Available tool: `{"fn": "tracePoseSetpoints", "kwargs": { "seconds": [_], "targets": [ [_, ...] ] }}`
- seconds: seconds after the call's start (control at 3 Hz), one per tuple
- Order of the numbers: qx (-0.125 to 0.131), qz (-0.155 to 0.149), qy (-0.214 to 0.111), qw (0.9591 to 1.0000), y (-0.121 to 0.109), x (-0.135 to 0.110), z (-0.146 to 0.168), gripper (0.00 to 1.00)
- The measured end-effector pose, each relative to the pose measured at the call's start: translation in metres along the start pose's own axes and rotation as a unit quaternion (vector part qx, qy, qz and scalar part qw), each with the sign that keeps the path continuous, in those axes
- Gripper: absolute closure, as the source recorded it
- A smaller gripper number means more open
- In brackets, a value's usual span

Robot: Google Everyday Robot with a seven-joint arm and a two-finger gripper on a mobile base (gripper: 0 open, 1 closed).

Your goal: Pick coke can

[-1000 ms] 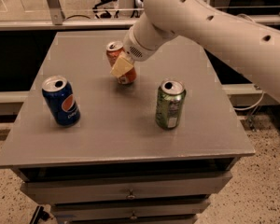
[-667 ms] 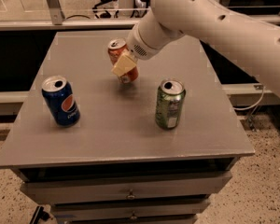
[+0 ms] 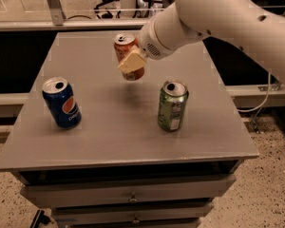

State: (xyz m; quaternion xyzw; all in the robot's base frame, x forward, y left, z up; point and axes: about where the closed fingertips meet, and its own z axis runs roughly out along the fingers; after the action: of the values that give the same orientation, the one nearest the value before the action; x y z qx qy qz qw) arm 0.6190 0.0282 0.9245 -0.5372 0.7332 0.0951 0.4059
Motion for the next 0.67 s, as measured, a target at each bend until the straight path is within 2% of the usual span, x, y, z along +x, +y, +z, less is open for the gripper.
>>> {"fn": "tracePoseSetpoints", "kwargs": {
  "seconds": [0.67],
  "targets": [
    [-0.017,-0.022,-0.061,0.9978,0.024,-0.018,-0.042,1.0]
  ]
}}
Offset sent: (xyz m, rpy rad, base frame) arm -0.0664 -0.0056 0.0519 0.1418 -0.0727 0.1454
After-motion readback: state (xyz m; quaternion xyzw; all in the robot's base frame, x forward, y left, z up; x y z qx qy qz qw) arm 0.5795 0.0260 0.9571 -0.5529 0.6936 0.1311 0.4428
